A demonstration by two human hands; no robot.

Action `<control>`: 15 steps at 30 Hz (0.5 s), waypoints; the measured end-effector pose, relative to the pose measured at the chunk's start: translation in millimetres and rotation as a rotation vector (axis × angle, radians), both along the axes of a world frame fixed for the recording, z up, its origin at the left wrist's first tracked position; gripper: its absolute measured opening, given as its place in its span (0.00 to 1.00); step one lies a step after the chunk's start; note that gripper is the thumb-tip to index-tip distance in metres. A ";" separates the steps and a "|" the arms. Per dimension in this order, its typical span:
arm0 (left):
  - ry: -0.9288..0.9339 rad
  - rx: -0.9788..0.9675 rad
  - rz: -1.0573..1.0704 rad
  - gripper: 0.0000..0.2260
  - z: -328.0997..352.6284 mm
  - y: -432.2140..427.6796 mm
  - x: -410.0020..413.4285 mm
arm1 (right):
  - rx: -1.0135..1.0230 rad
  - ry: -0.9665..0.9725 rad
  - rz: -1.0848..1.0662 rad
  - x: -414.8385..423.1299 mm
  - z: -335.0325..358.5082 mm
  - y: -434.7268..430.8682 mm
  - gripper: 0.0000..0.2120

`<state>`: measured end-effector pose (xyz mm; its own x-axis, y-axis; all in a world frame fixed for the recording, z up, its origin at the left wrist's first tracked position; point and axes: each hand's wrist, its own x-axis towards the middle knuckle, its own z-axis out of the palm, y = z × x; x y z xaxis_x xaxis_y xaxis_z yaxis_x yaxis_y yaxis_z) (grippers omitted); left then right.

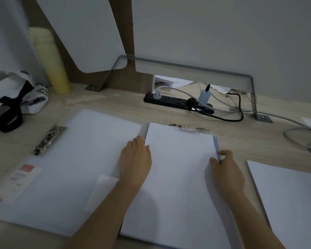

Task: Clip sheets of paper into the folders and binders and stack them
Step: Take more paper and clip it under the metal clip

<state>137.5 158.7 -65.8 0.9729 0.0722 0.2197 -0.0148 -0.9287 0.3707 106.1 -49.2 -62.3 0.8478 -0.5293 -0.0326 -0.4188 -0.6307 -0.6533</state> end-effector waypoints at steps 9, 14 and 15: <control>-0.051 0.091 -0.127 0.18 -6.8 -0.9 1.1 | -0.489 -0.062 0.093 -9.3 -15.2 10.2 0.16; -0.044 0.088 -0.312 0.21 -9.3 -7.1 3.8 | -0.517 -0.081 0.111 -8.0 -17.8 8.0 0.16; -0.067 0.106 -0.318 0.20 -12.7 -9.6 3.3 | -0.511 -0.082 0.107 -6.9 -17.8 7.6 0.16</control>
